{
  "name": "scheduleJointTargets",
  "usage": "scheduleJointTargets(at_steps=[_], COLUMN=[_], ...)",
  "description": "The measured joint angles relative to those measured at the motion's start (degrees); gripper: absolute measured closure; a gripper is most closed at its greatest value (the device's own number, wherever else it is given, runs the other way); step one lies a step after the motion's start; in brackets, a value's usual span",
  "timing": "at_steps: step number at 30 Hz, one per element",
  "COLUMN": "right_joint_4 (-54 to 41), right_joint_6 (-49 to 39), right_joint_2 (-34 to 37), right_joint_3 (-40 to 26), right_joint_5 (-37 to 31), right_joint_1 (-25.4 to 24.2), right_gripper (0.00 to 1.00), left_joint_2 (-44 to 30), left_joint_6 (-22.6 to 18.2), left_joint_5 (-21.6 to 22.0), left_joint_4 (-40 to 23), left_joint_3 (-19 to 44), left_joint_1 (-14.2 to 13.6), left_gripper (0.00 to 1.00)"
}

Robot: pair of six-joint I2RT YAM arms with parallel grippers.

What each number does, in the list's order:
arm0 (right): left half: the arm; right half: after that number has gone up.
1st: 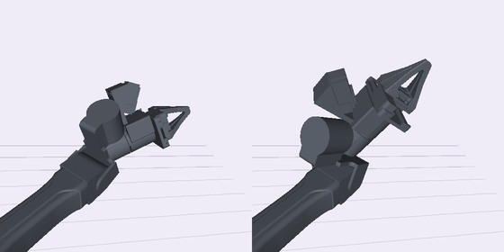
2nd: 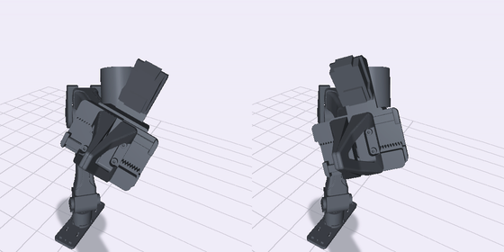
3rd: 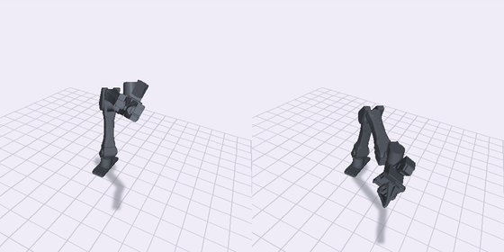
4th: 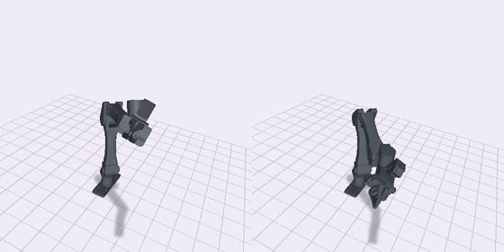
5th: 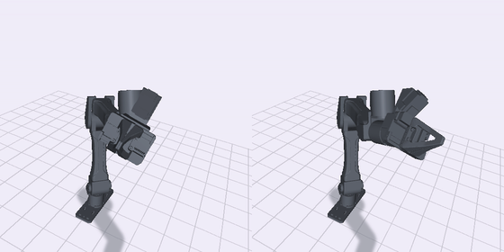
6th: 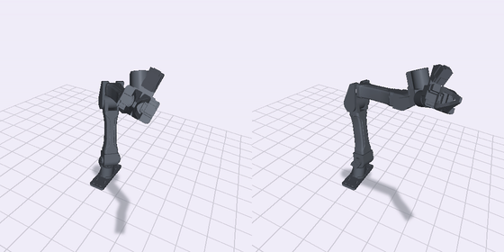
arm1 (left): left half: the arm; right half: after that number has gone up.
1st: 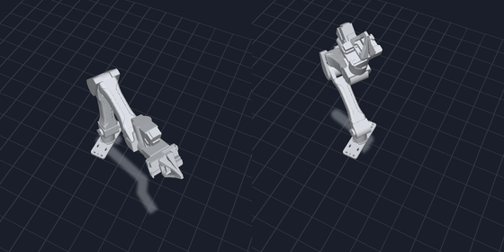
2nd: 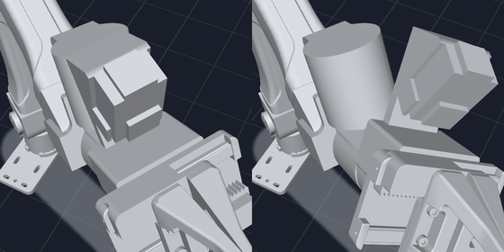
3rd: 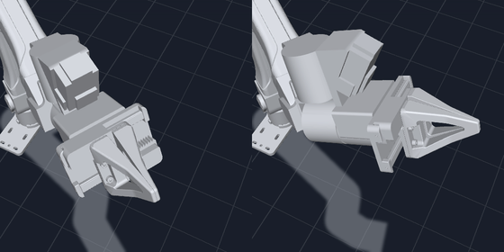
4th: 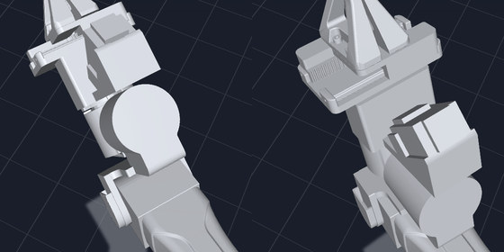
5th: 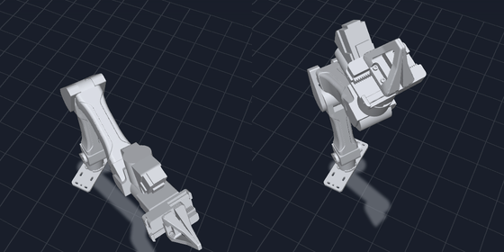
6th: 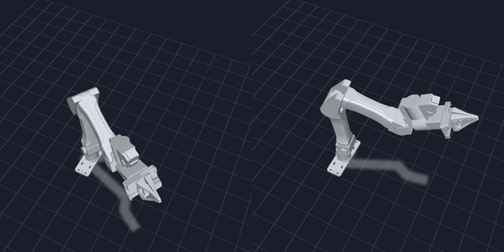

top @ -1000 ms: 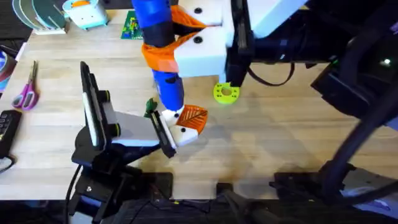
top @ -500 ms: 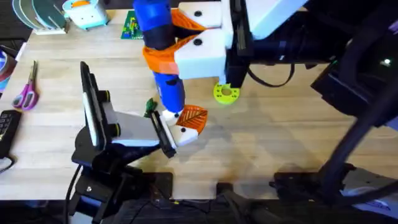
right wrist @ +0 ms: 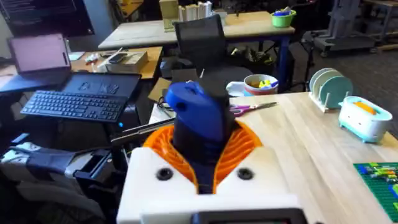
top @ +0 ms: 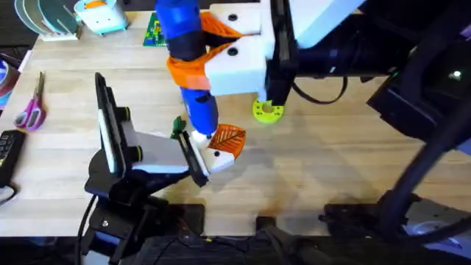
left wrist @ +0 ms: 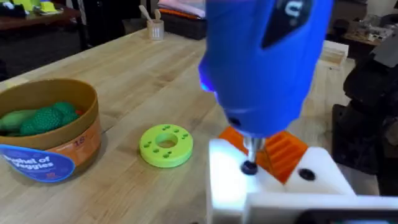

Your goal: Pick up the gripper from the table and insert it into the empty holder that is missing its gripper. Then pick up a screw, insert it into the mounting hole, and use the screwdriver to tighten it. Finally, clean up the table by picking up the vegetable and placing it into the bucket.

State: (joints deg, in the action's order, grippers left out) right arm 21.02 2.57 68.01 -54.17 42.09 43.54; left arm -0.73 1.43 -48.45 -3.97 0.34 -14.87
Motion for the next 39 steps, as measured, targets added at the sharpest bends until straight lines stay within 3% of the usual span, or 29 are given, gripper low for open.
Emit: scheduleJointTargets(at_steps=[39], right_joint_4=[2.3], right_joint_6=[3.0], right_joint_2=[1.0], right_joint_3=[0.0], right_joint_5=[0.8], right_joint_1=[-0.4], right_gripper=[0.923], left_joint_2=[0.0], left_joint_6=[0.0], left_joint_5=[0.0], left_joint_4=[0.0], left_joint_3=[0.0], left_joint_1=[0.0], left_gripper=[0.990])
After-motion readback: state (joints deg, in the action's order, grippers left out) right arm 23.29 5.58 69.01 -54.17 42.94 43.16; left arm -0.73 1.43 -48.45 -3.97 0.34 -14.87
